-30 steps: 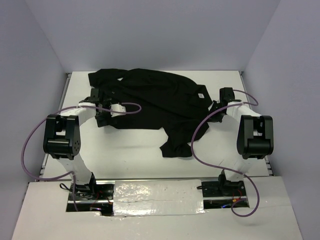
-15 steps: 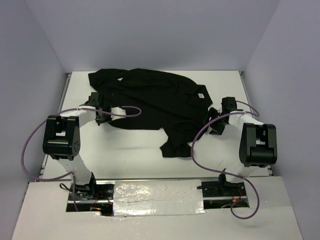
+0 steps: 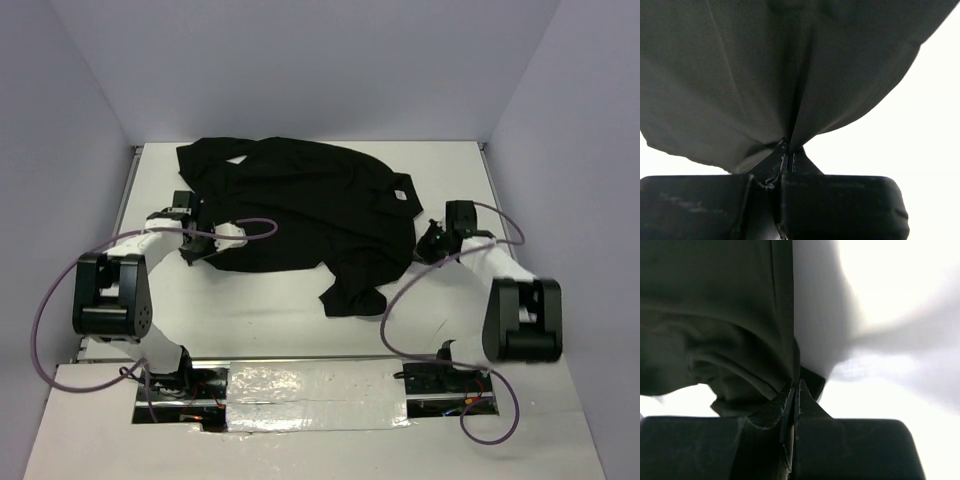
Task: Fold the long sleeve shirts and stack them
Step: Flatten the shirt out
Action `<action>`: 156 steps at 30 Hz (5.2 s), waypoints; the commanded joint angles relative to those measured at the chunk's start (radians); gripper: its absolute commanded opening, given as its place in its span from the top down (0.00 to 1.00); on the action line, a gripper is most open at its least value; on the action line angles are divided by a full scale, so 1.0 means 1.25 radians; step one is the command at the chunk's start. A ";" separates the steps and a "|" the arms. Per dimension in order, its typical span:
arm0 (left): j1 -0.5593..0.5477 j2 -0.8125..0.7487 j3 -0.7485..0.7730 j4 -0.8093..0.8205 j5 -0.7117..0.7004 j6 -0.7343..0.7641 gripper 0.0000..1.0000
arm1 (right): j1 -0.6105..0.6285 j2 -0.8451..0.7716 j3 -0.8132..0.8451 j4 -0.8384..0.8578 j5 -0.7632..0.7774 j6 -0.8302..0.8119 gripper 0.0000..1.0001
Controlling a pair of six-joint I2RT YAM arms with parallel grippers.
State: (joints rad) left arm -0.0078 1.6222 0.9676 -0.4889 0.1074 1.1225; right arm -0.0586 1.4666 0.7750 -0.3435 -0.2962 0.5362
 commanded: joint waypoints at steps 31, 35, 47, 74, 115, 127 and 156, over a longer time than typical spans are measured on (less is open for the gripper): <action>0.195 0.006 0.451 -0.279 0.316 -0.483 0.27 | 0.004 -0.203 0.318 -0.211 0.057 -0.118 0.23; 0.196 0.249 0.711 -0.303 0.347 -0.645 0.23 | 0.011 0.073 0.503 -0.161 -0.017 -0.171 0.40; 0.182 0.542 0.837 -0.134 0.104 -0.746 0.02 | 0.119 0.719 1.159 -0.323 -0.035 -0.261 0.17; 0.189 0.532 0.701 -0.204 0.372 -0.676 1.00 | 0.143 0.741 1.048 -0.309 0.097 -0.137 1.00; 0.215 0.505 0.717 -0.301 0.076 -0.548 0.27 | 0.117 0.598 0.827 -0.139 -0.001 -0.137 1.00; 0.214 0.466 0.636 -0.365 0.173 -0.542 1.00 | 0.117 0.593 0.821 -0.126 -0.002 -0.136 1.00; 0.270 0.249 0.356 -0.171 0.096 -0.483 0.88 | 0.143 0.557 0.746 -0.033 -0.055 -0.098 1.00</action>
State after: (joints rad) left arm 0.3321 1.9747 1.4876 -0.5453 0.2859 0.3397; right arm 0.1146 2.2448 1.7248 -0.4129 -0.3557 0.4080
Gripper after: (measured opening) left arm 0.091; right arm 0.010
